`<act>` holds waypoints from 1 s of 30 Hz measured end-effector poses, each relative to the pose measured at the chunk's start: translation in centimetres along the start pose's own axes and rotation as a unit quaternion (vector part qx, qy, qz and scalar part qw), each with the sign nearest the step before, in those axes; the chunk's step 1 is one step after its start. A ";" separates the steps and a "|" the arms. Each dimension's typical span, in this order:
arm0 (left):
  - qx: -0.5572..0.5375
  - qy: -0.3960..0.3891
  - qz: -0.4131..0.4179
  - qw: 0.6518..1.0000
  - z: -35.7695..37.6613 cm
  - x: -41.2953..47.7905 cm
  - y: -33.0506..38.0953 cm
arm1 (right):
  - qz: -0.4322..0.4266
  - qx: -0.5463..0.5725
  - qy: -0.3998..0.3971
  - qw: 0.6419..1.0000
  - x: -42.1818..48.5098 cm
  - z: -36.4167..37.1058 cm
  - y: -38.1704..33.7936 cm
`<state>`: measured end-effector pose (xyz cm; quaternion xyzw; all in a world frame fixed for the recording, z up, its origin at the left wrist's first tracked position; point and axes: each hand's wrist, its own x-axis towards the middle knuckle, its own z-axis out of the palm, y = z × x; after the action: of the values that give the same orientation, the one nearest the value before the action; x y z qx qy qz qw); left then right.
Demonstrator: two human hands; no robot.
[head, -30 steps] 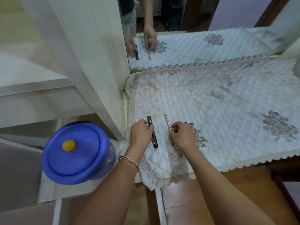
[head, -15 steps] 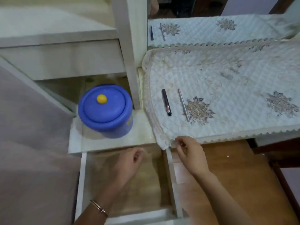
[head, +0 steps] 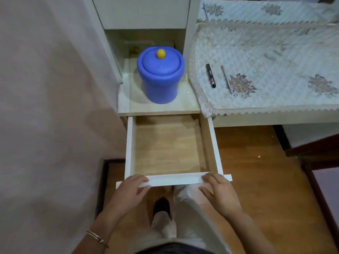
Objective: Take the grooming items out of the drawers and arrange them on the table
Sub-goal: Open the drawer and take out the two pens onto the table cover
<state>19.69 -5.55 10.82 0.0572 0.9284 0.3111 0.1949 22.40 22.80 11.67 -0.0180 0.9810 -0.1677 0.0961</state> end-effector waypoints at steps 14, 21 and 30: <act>0.087 0.093 0.021 0.992 1.4 2.7 -1.7 | -0.028 -0.100 0.068 0.992 4.5 0.9 0.7; 0.154 0.147 0.015 0.977 -1.8 9.4 -0.2 | -0.054 -0.093 0.084 0.991 12.4 -1.0 0.5; 0.155 0.207 -0.001 0.966 -4.8 17.4 0.6 | -0.111 -0.118 0.125 0.979 20.7 -1.1 1.1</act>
<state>1.81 -3.80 9.02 0.0199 0.9855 0.1682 -0.0124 1.89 22.79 8.59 -0.1175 0.9900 -0.0615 -0.0490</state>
